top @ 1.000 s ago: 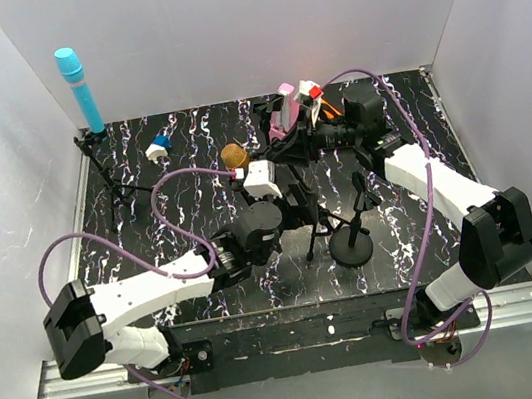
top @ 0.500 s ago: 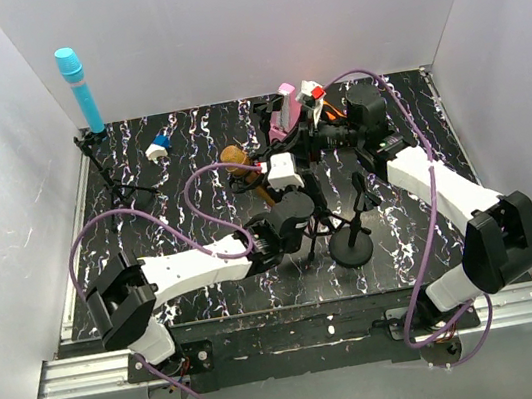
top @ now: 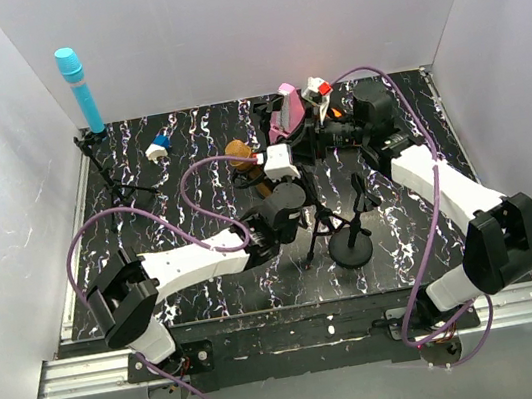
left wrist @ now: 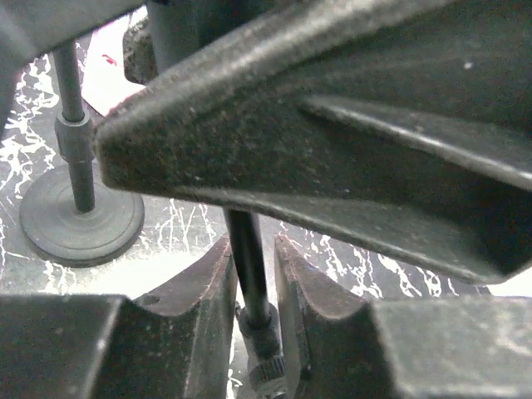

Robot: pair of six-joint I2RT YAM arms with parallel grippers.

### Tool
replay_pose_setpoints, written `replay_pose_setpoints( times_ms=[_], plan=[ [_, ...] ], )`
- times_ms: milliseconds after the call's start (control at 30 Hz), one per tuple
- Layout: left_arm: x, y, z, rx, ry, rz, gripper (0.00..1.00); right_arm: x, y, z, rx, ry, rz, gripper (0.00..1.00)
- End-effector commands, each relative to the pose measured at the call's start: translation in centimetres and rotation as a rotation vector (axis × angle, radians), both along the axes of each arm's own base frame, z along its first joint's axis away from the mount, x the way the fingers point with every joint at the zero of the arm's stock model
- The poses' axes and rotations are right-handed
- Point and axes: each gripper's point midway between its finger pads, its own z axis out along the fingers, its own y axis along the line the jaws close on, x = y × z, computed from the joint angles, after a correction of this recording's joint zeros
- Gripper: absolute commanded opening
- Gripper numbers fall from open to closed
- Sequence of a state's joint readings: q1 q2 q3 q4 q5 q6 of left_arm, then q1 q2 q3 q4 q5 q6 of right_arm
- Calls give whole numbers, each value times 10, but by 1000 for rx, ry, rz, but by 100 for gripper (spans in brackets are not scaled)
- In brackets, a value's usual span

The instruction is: Attach the microphones to the stand

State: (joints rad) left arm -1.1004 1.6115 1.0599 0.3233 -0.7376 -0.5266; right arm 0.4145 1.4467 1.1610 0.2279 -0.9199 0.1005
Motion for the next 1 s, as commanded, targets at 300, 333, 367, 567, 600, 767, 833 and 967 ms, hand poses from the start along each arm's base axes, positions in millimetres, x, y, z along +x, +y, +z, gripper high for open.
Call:
replay_pose_setpoints(
  times_ms=[300,333,367,567,600,767,833,967],
  plan=[
    [0,6,52,-73,-79,-144,0,-38,-10,37,63,-93,137,2],
    [0,5,58,-71,-96,-157,0,-39,-11,37,58,-92,138,10],
    [-1,5,62,-68,-108,-172,0,-39,-11,39,55,-99,138,21],
    [0,2,83,-62,-161,-210,0,-43,-20,47,34,-110,142,64],
    [2,3,85,-63,-167,-208,0,-44,-22,49,29,-115,142,71],
    [12,-1,95,-84,-198,-208,0,-47,-38,57,1,-136,136,84],
    [16,-5,96,-83,-206,-208,0,-48,-46,59,-3,-132,143,85],
    [23,-15,98,-91,-227,-224,0,-53,-65,59,-6,-117,148,86]
  ],
)
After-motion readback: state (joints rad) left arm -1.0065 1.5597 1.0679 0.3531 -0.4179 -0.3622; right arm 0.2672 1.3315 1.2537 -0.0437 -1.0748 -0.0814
